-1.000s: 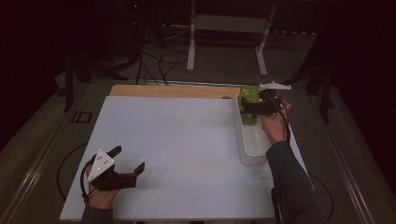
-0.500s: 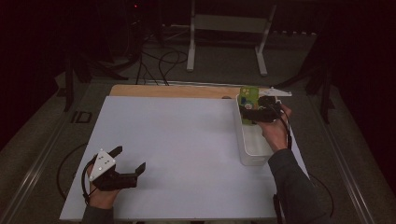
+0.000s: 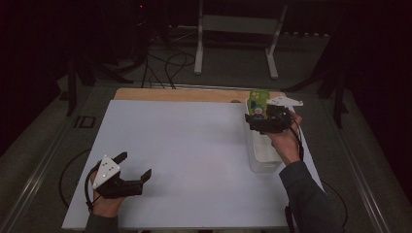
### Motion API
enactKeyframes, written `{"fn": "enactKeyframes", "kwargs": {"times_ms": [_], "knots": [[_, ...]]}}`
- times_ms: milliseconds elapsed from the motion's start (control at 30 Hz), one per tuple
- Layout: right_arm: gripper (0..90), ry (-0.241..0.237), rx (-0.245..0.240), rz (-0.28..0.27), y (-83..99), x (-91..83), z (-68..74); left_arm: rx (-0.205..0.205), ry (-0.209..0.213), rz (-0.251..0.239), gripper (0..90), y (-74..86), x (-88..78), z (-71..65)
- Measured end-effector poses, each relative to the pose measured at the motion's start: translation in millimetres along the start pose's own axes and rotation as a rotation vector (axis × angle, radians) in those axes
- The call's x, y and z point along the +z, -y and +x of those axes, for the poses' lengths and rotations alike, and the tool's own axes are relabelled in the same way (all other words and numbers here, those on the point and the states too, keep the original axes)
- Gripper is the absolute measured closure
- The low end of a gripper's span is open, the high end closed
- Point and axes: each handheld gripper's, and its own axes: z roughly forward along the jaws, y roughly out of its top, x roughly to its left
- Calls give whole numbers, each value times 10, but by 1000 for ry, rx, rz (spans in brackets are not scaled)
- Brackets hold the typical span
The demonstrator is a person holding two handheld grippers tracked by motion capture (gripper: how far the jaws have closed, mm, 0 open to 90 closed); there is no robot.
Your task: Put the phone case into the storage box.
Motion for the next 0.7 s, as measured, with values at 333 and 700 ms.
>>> {"fn": "enactKeyframes", "kwargs": {"times_ms": [333, 700], "knots": [[83, -28, -21, -5, 57, -80, 79, 0, 1, -1, 0, -2, 3, -4], [82, -76, -17, -35, 192, -276, 188, 2, 2, 0, 0, -9, 4, -7]]}}
